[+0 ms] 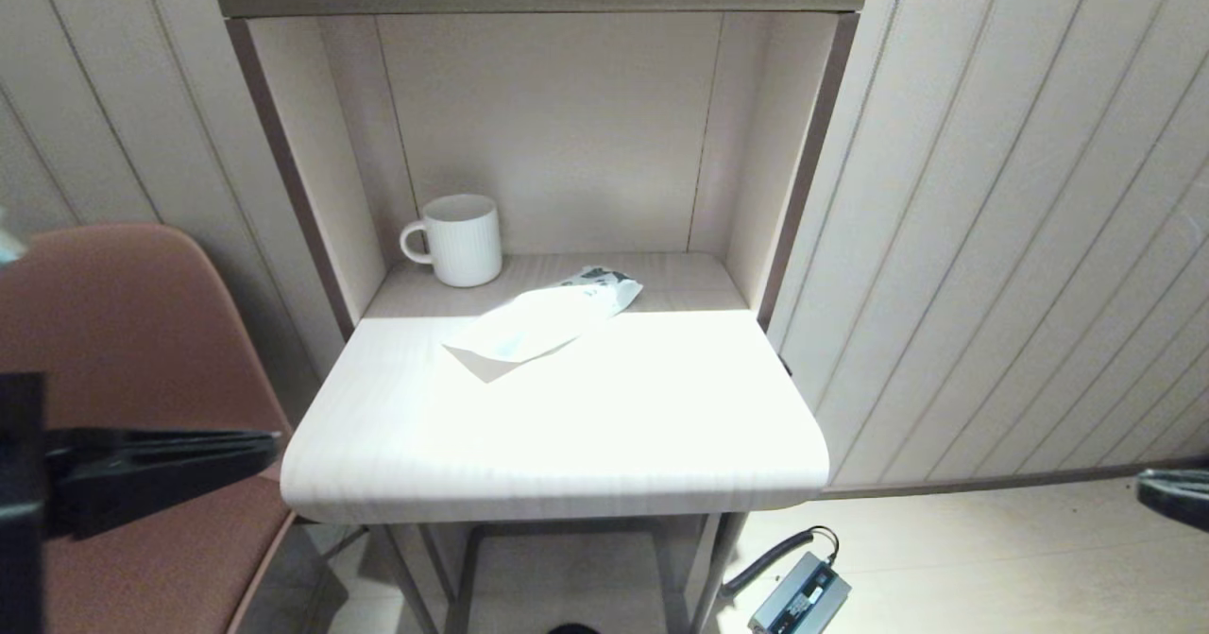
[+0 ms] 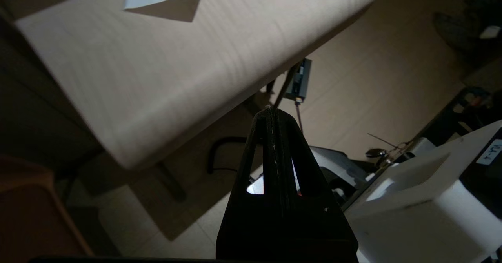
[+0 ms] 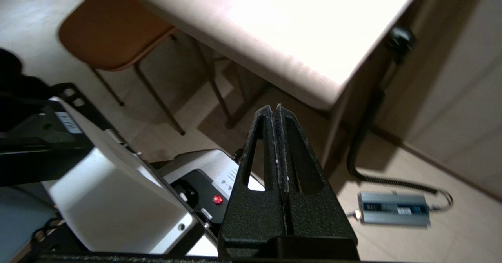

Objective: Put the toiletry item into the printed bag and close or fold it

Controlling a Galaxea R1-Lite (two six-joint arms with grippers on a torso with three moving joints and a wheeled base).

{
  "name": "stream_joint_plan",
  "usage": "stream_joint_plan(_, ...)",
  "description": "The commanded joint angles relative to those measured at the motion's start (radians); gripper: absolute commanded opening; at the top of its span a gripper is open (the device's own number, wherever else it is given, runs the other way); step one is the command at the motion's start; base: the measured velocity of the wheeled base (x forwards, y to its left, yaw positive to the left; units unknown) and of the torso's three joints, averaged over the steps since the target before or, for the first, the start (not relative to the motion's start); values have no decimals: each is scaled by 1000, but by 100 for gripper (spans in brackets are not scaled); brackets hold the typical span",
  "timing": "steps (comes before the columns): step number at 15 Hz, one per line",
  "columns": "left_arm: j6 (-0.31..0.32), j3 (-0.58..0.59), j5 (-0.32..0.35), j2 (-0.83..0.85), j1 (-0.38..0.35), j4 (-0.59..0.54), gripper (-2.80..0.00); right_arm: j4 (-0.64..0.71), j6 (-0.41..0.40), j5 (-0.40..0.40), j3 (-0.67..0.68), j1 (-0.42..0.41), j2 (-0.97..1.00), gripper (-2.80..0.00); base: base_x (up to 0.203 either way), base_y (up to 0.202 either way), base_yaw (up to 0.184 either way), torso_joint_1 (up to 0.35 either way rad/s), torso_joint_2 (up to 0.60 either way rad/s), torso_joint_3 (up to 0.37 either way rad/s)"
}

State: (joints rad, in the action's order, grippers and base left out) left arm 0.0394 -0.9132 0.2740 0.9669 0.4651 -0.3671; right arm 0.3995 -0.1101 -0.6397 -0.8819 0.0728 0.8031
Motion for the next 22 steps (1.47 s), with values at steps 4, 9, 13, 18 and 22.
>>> stream_joint_plan(4, -136, 266, -352, -626, -3, -225, -280, 68, 1, 267, 343, -106, -404, -280, 0, 0, 0, 0, 0, 0)
stream_joint_plan(9, -174, 545, -598, -689, -163, -145, -280, -75, -1, 405, 695, -93, -633, -280, 0, 0, 0, 0, 0, 0)
stream_joint_plan(13, -41, 749, -630, -690, -215, 204, -280, -206, 49, 481, 764, -81, -748, -280, 0, 0, 0, 0, 0, 0)
stream_joint_plan(18, 82, 911, -660, -689, -239, 537, -280, -333, 29, 662, 831, -80, -803, -280, 0, 0, 0, 0, 0, 0)
stream_joint_plan(22, 55, 913, -761, -691, -335, 553, -280, -339, 21, 660, 834, -80, -803, -280, 0, 0, 0, 0, 0, 0)
